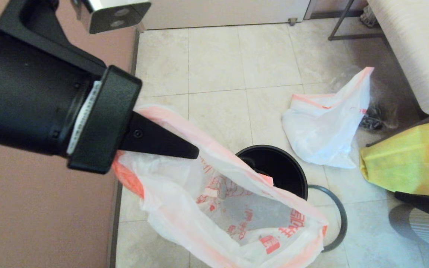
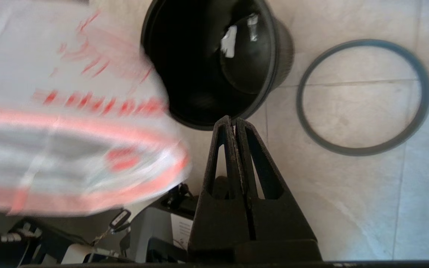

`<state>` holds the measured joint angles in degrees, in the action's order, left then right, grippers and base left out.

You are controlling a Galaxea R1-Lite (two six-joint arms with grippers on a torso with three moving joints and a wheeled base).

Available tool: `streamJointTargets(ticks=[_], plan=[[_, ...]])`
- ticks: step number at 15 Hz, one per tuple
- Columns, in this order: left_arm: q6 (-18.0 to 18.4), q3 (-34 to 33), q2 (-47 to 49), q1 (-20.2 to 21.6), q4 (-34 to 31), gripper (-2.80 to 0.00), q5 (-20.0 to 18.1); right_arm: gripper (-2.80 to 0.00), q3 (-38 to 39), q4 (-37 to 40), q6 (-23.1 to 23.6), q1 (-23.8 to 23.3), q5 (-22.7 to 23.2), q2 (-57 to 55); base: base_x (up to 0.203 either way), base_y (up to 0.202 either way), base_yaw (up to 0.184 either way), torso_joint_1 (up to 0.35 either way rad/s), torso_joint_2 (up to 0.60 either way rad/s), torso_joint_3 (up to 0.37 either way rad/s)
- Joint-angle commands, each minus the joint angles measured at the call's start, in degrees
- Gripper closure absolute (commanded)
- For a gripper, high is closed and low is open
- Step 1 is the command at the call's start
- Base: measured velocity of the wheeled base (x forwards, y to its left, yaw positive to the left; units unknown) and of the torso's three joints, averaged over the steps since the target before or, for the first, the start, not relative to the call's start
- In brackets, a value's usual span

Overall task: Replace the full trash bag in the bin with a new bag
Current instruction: Put the new garbage bag on the trash can

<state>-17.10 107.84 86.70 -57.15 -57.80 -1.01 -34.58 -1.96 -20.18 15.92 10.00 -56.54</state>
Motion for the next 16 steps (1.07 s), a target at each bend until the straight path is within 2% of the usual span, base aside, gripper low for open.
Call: streamJointTargets(ticks=[1,2,4,7,10,11,14,16], plan=[[1.1,3.7,4.3,0.0,0.5,0.00,0.0,0.00,-0.1,-0.5,-0.2,0.8,0.0,-2.4,0.000,0.000,0.000,0.000,0.00,0.000],[2.8,3.9,4.7,-0.4,2.9,0.00,-0.1,0.00,0.0,-1.0,-0.2,0.7,0.0,-2.9,0.000,0.000,0.000,0.000,0.00,0.000],[3.5,3.9,5.8,-0.9,6.0,0.00,-1.0,0.00,0.0,-1.1,-0.3,0.6,0.0,-3.6,0.000,0.000,0.000,0.000,0.00,0.000],[3.1,3.9,5.8,-0.9,9.0,0.00,-12.2,0.00,0.0,-2.5,-2.2,0.4,0.0,-3.9,0.000,0.000,0.000,0.000,0.00,0.000],[1.6,4.0,4.6,-0.9,9.9,0.00,-17.5,0.00,0.0,-3.5,-2.9,-1.4,-0.3,-4.0,0.000,0.000,0.000,0.000,0.00,0.000],[0.9,4.0,4.0,-0.9,10.0,0.00,-18.5,0.00,-0.1,-3.5,-3.0,-2.1,-0.3,-4.0,0.000,0.000,0.000,0.000,0.00,0.000],[-5.6,4.0,1.5,-0.9,12.4,0.00,-22.4,0.00,-2.1,-3.6,-3.2,-7.5,0.0,-4.6,0.000,0.000,0.000,0.000,0.00,0.000],[-9.5,4.0,1.5,-0.7,12.4,0.00,-22.6,0.00,-4.7,-3.5,-3.4,-10.4,0.0,-6.2,0.000,0.000,0.000,0.000,0.00,0.000]])
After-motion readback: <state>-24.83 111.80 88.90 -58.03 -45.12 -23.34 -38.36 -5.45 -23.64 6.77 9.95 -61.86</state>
